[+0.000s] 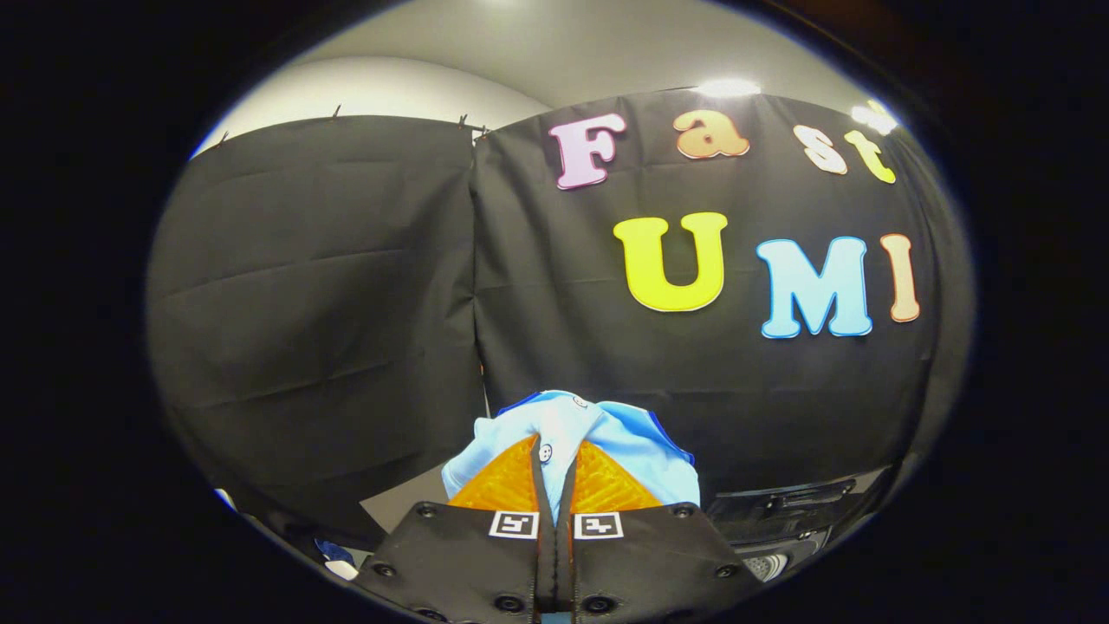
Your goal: Put the clothes into the washing machine and then close the washing machine lid.
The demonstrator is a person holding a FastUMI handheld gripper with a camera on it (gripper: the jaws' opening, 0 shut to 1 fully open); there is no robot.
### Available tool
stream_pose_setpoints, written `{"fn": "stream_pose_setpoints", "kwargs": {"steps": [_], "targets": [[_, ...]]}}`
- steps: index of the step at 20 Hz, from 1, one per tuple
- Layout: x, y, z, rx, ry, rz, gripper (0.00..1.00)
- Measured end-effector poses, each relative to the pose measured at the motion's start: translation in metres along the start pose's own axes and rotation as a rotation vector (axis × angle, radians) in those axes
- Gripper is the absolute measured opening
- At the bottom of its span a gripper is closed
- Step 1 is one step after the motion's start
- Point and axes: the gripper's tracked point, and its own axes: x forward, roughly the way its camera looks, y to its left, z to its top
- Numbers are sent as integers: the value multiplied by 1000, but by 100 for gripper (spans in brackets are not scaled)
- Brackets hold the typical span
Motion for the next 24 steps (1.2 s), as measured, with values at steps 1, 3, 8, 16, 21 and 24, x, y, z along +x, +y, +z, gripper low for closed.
{"fn": "stream_pose_setpoints", "kwargs": {"steps": [1,3,8,16,21,24], "targets": [[-6,-14,-1,6,0,-17,1],[-17,-47,-1,19,-1,-61,1],[-50,-126,-6,80,-3,-171,1],[-97,-209,-25,106,-8,-301,1],[-97,-230,-77,114,58,-326,1],[-91,-236,-113,119,99,-328,1]]}}
